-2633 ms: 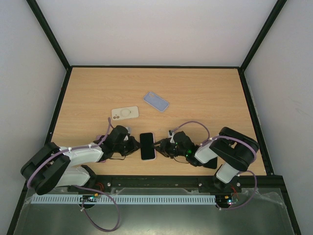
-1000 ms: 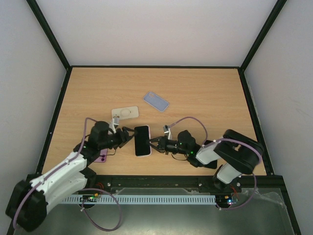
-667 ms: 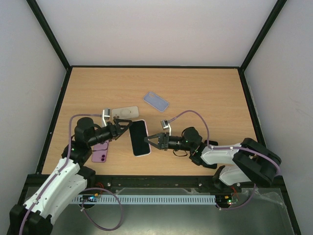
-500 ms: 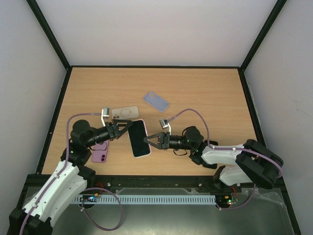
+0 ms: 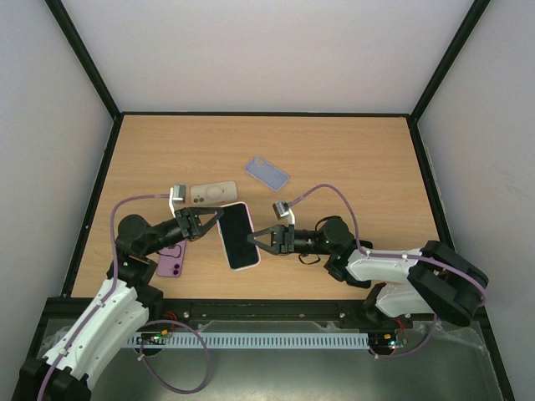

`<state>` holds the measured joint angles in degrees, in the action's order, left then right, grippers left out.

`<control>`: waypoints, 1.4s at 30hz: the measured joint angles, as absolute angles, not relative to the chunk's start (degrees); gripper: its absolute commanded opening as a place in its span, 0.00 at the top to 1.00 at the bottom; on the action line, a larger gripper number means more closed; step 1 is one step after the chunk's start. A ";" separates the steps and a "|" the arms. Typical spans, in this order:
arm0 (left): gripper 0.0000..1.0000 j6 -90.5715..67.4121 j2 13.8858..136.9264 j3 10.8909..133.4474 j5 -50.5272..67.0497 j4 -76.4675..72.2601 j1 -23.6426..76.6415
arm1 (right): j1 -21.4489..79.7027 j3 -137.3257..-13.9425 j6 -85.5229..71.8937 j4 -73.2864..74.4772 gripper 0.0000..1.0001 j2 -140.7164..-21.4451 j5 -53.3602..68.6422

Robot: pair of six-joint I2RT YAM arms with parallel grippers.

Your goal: Put the phone into the phone case

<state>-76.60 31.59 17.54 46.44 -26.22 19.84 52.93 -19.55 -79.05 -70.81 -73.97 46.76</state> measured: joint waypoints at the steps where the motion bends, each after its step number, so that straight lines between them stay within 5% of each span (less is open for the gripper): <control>1: 0.97 -76.73 31.57 17.54 46.33 -26.33 19.84 | 52.93 -19.55 -79.05 -70.83 0.90 -73.97 46.74; 6: 0.93 -75.92 32.36 17.80 45.95 -24.84 19.84 | 52.93 -19.55 -78.94 -70.37 0.92 -73.97 46.46; 15: 0.37 -74.11 34.87 20.99 46.13 -20.86 19.86 | 53.01 -18.98 -80.14 -68.01 0.94 -71.79 38.50; 24: 0.20 -75.37 33.93 16.38 44.95 -23.73 26.15 | 53.01 -19.07 -81.14 -64.97 0.93 -69.17 27.20; 26: 0.27 -74.72 34.83 16.38 43.94 -23.77 28.82 | 53.01 -19.40 -81.10 -64.47 0.93 -69.49 26.63; 35: 0.96 -69.65 36.77 18.04 38.57 -19.94 31.59 | 52.99 -22.24 -77.36 -58.19 0.93 -70.17 24.71; 42: 0.95 -68.18 38.46 19.25 37.82 -18.46 31.59 | 51.70 -22.44 -76.07 -55.92 0.93 -70.13 24.88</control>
